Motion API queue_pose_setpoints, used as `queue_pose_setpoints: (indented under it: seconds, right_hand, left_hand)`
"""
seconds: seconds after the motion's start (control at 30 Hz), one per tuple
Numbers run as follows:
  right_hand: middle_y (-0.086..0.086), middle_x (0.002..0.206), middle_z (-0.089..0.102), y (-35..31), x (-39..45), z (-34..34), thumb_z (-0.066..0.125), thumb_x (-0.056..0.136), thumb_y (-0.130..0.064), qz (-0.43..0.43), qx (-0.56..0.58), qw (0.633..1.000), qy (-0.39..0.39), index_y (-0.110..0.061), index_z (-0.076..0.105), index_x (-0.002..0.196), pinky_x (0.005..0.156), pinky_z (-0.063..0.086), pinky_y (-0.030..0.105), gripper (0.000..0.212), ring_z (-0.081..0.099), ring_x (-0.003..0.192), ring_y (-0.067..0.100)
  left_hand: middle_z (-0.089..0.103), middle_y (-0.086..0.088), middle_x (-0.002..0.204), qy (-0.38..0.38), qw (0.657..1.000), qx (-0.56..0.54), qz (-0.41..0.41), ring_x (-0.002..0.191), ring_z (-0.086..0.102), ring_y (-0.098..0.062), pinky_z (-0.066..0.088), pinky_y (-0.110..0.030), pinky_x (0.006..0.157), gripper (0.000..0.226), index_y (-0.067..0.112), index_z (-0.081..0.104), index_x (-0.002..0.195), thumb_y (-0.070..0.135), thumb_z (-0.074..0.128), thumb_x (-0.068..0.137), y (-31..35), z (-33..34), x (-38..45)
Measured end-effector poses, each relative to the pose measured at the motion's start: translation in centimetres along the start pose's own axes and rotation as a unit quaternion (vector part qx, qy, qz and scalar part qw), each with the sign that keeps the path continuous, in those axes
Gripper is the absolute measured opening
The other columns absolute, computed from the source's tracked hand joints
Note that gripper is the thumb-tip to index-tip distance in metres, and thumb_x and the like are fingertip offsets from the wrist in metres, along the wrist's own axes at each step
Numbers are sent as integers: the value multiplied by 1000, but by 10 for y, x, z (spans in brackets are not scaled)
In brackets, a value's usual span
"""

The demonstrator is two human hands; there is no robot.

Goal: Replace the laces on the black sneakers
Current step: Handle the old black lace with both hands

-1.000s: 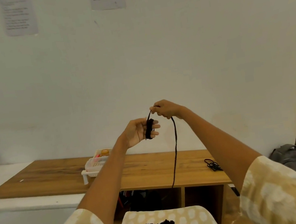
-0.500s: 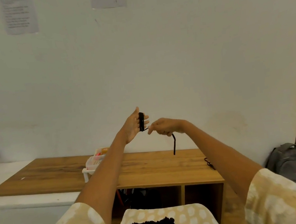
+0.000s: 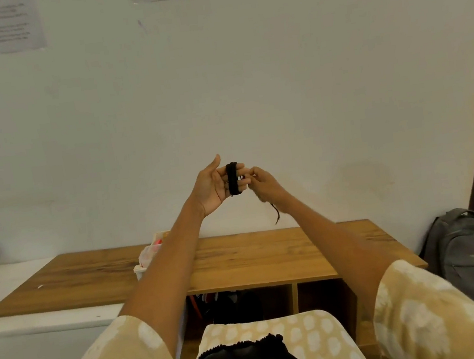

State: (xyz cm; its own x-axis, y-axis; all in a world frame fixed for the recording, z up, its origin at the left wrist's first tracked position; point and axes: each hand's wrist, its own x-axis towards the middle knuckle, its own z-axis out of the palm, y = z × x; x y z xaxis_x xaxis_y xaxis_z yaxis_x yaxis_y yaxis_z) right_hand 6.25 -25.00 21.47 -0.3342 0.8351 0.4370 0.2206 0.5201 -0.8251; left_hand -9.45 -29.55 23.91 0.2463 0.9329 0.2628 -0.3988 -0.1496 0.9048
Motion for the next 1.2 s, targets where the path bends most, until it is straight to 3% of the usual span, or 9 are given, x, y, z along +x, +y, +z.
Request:
queue_pose_setpoints:
  seconds: [0.13, 0.33, 0.43, 0.53, 0.67, 0.77, 0.93, 1.07, 1.2]
  right_hand:
    - [-2, 64, 38, 11, -6, 18, 30, 103, -30, 45, -17, 999, -25, -13, 43, 104, 42, 22, 19, 21, 26, 49, 8]
    - [-1, 70, 37, -7, -9, 6, 34, 103, -27, 90, -177, 950, -240, -11, 51, 125, 41, 25, 16, 32, 27, 52, 9]
    - [-2, 66, 34, -32, 0, -13, 35, 103, -32, 92, -215, 932, -278, -11, 60, 116, 43, 25, 17, 35, 25, 52, 9]
    - [-3, 61, 35, -52, 11, -28, 43, 100, -37, 72, -261, 921, -281, -12, 59, 84, 42, 24, 17, 33, 25, 49, 9]
    - [-2, 57, 35, -58, 19, -35, 47, 96, -46, 27, -283, 937, -203, -14, 45, 64, 43, 24, 19, 45, 26, 48, 10]
    - [-2, 60, 37, -47, 15, -35, 44, 95, -50, 33, -205, 973, -103, -15, 47, 66, 44, 24, 19, 45, 29, 50, 11]
    - [-1, 61, 38, -10, 3, -15, 41, 100, -37, 67, -11, 998, -3, -16, 41, 72, 44, 26, 20, 35, 31, 50, 10]
    - [-2, 70, 50, 6, -7, 10, 40, 99, -17, 104, 141, 984, -14, -14, 51, 84, 52, 36, 20, 19, 43, 59, 8]
    - [-1, 73, 53, 9, -13, 21, 41, 99, -20, 125, 235, 964, -25, -13, 61, 84, 71, 48, 26, 26, 55, 77, 13]
  left_hand:
    - [52, -20, 134, 34, 997, -64, 38, 121, 53, -33, 51, -38, 89, 61, -4, 43, 132, 46, 34, 98, -8, 0, 8]
    - [34, -14, 149, 84, 985, 152, 7, 136, 37, -26, 32, -38, 110, 67, 1, 23, 147, 46, 35, 99, -11, -8, 10]
    - [47, -13, 138, 53, 962, 265, -32, 122, 51, -25, 38, -38, 107, 59, 3, 34, 141, 46, 28, 101, -14, -7, 5]
    - [60, -14, 119, 6, 958, 281, -49, 98, 63, -23, 48, -34, 93, 53, 9, 49, 124, 46, 19, 102, -18, -3, 1]
    - [67, -7, 89, -14, 966, 251, -60, 70, 59, -18, 48, -31, 70, 64, 7, 58, 111, 54, 16, 99, -22, 2, 3]
    - [51, 0, 56, -11, 973, 221, -63, 48, 39, -14, 36, -28, 57, 68, 8, 63, 88, 57, 16, 98, -19, 7, 4]
    - [43, 2, 54, -11, 993, 107, -40, 46, 36, -11, 37, -25, 54, 48, 10, 61, 84, 46, 33, 100, -17, 13, 7]
    - [48, 1, 62, 25, 999, 39, 3, 52, 44, -12, 43, -26, 59, 26, 9, 58, 90, 26, 40, 100, -26, 12, 9]
    - [49, 1, 58, 83, 996, 15, 17, 50, 46, -13, 45, -25, 59, 22, 11, 53, 83, 20, 40, 99, -35, 10, 7]
